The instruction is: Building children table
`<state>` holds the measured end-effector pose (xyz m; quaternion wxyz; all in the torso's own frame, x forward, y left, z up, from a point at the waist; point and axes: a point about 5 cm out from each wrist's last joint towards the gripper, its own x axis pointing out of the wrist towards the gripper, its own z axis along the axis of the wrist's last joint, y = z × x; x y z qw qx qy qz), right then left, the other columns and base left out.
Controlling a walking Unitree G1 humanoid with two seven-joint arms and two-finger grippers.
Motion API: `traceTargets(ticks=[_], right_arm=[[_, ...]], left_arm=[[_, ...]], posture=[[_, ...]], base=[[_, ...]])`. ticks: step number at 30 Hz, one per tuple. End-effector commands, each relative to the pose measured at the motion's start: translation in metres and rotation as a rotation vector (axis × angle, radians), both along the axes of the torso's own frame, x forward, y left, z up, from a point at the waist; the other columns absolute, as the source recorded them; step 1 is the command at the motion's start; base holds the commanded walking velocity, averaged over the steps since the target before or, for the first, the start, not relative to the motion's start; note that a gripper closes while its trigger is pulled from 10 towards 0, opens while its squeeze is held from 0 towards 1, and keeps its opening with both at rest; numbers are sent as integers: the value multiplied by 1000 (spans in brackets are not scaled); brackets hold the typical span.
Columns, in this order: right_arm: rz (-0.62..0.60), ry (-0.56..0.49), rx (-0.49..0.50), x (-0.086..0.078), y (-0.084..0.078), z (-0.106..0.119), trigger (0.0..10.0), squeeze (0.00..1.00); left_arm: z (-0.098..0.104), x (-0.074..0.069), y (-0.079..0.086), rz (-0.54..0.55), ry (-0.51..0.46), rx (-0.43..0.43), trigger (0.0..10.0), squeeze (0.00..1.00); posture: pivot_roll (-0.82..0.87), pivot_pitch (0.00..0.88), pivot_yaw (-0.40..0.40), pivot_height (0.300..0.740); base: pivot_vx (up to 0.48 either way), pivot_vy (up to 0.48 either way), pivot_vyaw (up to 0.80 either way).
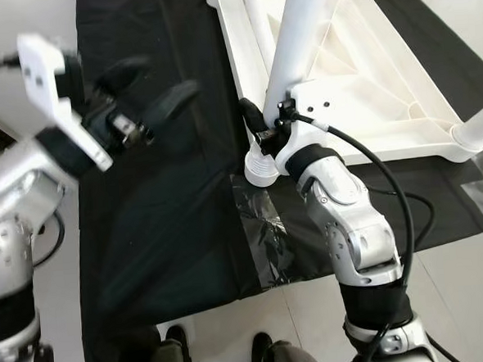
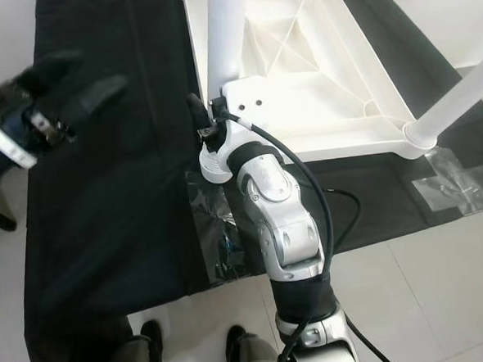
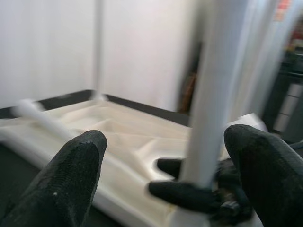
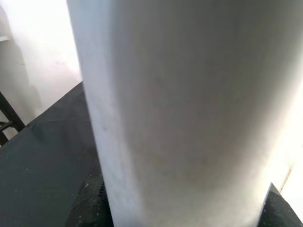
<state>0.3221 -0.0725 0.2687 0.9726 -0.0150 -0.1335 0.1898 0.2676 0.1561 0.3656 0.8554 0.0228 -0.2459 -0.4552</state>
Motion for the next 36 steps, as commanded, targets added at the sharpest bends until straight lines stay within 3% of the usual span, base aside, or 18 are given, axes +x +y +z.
traceTargets(ticks=[1,2,4,6,9,11,12,23,24,27,28,36], right_arm=[[14,268,-71,7,5,-58,10000,0],[14,268,-71,7,5,-58,10000,0],[61,251,-96,6,17,-56,10000,0],[61,251,-96,6,17,-56,10000,0],[101,227,-112,5,28,-53,10000,0],[101,227,-112,5,28,-53,10000,0],[117,222,-117,4,31,-52,10000,0],[132,215,-119,4,37,-53,10000,0],[136,211,-120,5,38,-52,10000,0],[137,210,-121,5,38,-52,10000,0],[137,208,-121,5,38,-51,10000,0],[137,185,-121,9,34,-46,10000,0]], left_arm=[[-6,0,-6,-50,35,50,10000,0],[-6,0,-6,-50,35,50,10000,0],[7,10,-28,-124,28,82,10000,0],[7,10,-28,-124,28,82,10000,0],[24,14,-55,-241,15,97,10000,0],[24,14,-55,-241,15,97,10000,0],[31,13,-67,-297,2,127,10000,0],[44,22,-74,-326,3,203,10000,0],[45,24,-74,-337,13,212,3490,0],[45,24,-74,-342,15,213,3490,0],[46,26,-73,-335,17,221,0,0],[54,35,-72,-260,-2,252,0,0]], posture=[[67,304,-65,740],[67,304,-65,740],[65,293,-57,740],[65,293,-57,740],[65,289,-55,740],[65,289,-55,740],[72,286,-55,740],[73,280,-44,740],[73,278,-41,740],[73,278,-41,740],[73,276,-40,740],[72,275,-37,740]], base=[[0,0,0],[0,0,0],[0,0,0],[0,0,0],[0,0,0],[0,0,0],[0,0,0],[0,0,0],[0,0,0],[0,0,0],[0,0,0],[0,0,0]])
